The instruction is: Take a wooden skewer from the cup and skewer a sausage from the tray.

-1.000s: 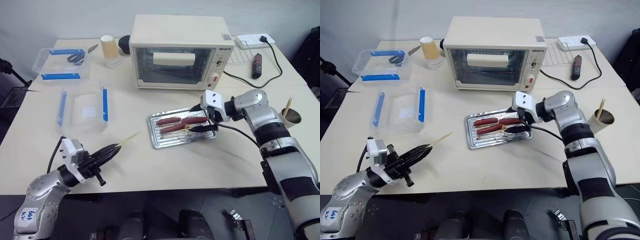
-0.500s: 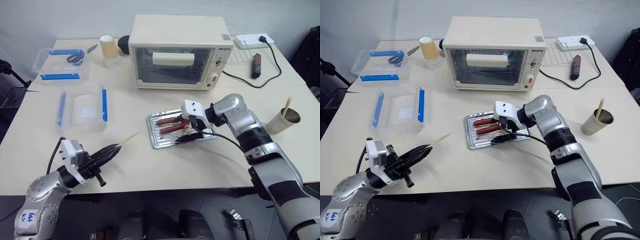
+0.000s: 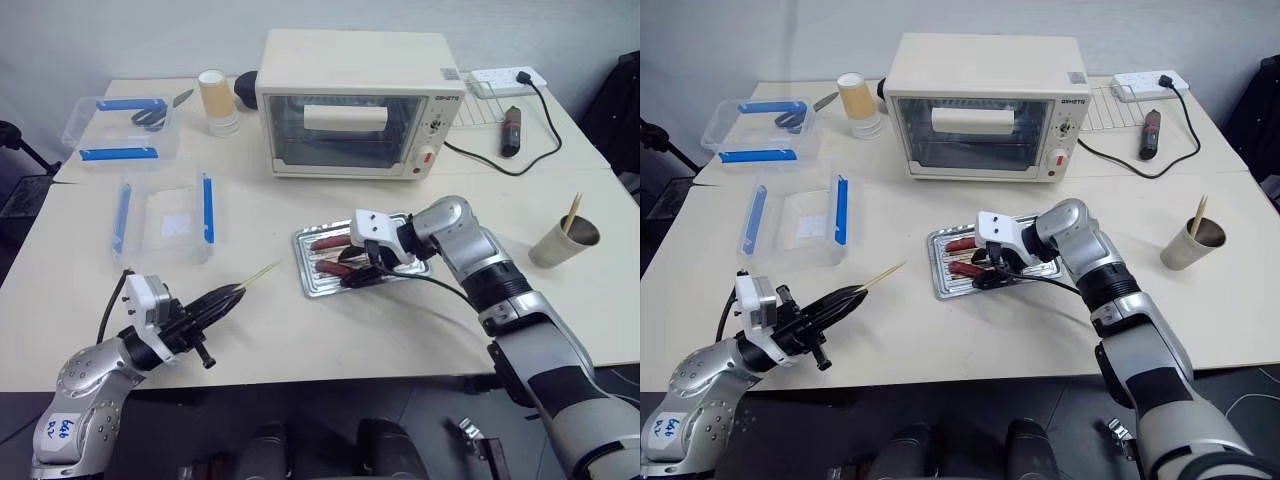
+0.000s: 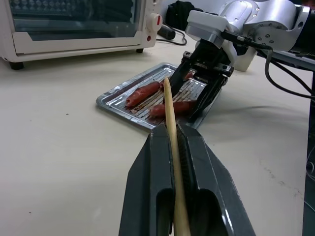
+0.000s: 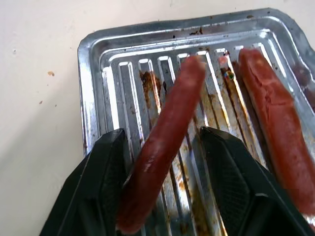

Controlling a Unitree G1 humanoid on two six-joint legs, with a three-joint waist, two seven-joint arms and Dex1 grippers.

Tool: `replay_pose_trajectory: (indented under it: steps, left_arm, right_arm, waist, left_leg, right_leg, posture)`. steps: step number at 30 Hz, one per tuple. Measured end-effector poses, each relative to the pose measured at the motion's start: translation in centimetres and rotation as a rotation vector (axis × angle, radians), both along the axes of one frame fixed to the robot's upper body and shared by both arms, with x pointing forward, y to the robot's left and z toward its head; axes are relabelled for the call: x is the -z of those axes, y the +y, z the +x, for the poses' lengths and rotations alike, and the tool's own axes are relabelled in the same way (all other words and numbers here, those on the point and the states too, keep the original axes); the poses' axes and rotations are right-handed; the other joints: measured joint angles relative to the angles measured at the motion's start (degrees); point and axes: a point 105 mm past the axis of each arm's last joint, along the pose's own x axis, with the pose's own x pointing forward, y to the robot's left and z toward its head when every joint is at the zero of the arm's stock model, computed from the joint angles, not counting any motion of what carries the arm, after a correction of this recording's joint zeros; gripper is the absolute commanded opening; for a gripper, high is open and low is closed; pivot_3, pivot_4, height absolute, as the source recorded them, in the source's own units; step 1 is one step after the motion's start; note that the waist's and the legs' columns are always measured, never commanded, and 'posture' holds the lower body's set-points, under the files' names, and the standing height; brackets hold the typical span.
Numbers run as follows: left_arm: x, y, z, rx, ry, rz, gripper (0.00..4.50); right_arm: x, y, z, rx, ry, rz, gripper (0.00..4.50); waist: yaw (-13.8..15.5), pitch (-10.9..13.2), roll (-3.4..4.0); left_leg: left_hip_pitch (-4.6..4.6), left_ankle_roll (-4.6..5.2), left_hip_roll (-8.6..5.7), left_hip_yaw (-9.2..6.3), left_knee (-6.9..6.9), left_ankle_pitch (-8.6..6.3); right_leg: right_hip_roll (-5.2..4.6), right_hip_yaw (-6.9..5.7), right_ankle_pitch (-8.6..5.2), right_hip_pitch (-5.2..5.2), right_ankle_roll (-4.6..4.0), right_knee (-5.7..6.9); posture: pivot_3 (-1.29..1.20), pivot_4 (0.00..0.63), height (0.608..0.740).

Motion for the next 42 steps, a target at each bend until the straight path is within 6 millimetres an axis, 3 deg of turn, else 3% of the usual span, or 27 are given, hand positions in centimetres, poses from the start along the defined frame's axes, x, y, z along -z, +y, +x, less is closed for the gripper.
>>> replay_pose_trajectory:
  steps: [1, 7, 25, 34, 42]
  left_arm:
    - [0.0, -0.1, 0.0, 0.002, 0.001, 0.0, 0.0]
    - [0.0, -0.1, 0.1, -0.001, 0.007, 0.0, 0.0]
    - [-0.3, -0.5, 0.2, 0.026, 0.014, 0.025, 0.0]
    - [0.5, -1.0, -0.3, 0.154, 0.03, 0.179, 0.0]
    - [0.9, -1.9, -0.6, 0.253, 0.026, 0.239, 0.0]
  right_arm:
    - [0.0, 0.2, 0.1, 0.007, -0.002, 0.003, 2.47]
    - [-0.1, 0.6, 0.1, 0.024, 0.0, 0.013, 0.65]
    - [-0.2, 1.3, -1.3, -0.001, 0.033, 0.077, 0.65]
    - [-3.0, -1.9, -3.9, -0.073, -0.006, 0.074, 0.65]
    - [-3.6, -2.1, -5.8, -0.134, 0.011, 0.06, 0.65]
  waist:
    - [0.0, 0.0, 0.0]
    - [0.0, 0.0, 0.0]
    - [0.0, 0.0, 0.0]
    - [0.1, 0.0, 0.0]
    - [0.1, 0.0, 0.0]
  left_leg:
    - [0.0, 0.0, 0.0, 0.0, 0.0, 0.0]
    - [0.01, 0.0, 0.0, -0.01, 0.0, 0.0]
    - [0.0, 0.0, 0.0, -0.01, -0.01, 0.0]
    - [0.0, 0.01, -0.01, 0.05, -0.06, 0.0]
    - [0.01, 0.0, 0.01, 0.06, -0.07, 0.0]
  right_leg:
    - [0.0, 0.0, 0.0, 0.0, 0.0, 0.0]
    - [0.0, 0.0, 0.0, 0.0, 0.0, 0.01]
    - [0.0, 0.0, 0.0, -0.01, 0.0, 0.02]
    - [0.0, 0.0, 0.0, -0.02, 0.0, -0.02]
    - [0.01, 0.0, 0.0, -0.04, 0.0, -0.02]
  posture:
    - [0.0, 0.15, 0.74]
    - [0.0, 0.15, 0.74]
    - [0.0, 0.15, 0.74]
    - [0.0, 0.15, 0.74]
    - [0.0, 0.15, 0.74]
